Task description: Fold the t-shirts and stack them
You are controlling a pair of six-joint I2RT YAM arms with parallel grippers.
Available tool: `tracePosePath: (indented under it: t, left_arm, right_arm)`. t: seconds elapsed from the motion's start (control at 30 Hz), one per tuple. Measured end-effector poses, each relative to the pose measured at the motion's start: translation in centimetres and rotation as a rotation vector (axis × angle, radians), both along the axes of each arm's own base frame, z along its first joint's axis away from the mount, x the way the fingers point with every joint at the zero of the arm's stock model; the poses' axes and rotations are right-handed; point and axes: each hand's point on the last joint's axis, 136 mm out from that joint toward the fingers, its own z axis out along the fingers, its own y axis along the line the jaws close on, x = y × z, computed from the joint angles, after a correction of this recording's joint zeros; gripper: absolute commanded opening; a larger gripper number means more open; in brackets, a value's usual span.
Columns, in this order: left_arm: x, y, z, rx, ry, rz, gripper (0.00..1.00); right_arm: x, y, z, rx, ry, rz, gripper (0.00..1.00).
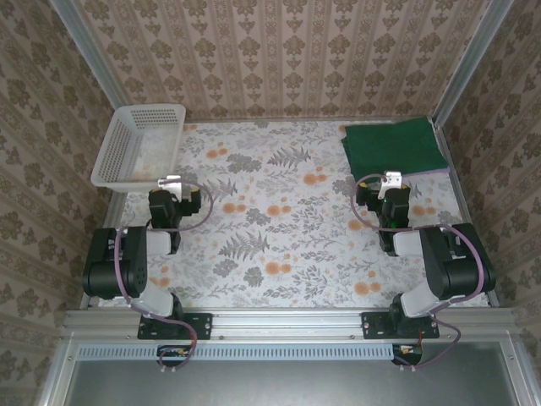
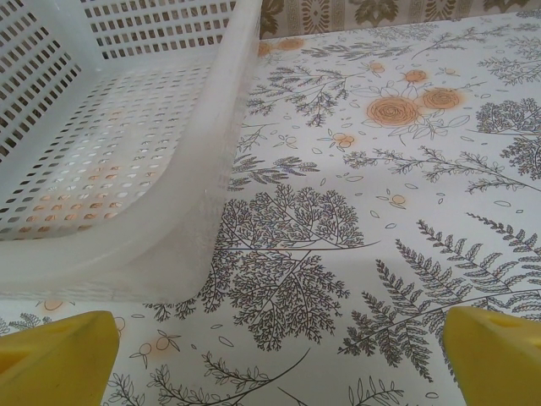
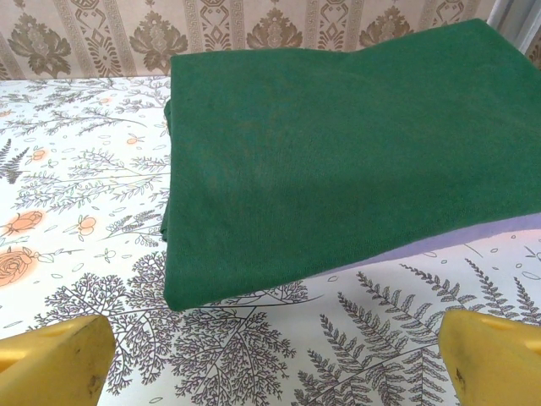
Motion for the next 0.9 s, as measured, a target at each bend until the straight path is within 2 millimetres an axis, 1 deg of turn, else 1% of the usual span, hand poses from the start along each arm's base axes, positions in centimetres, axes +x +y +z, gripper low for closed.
tracePosePath:
  t: [0.6,0.9]
  left_arm:
    - [0.00,0.00,0.00,0.000,0.000,0.000,1.00]
    - [0.00,0.01,0.00,0.000,0.000,0.000,1.00]
  right_arm:
    - [0.00,0.03,-0.01,0.000,0.000,0.001,1.00]
    - [-0.14,-0.05,-0.50,0.007,0.021,0.010,1.00]
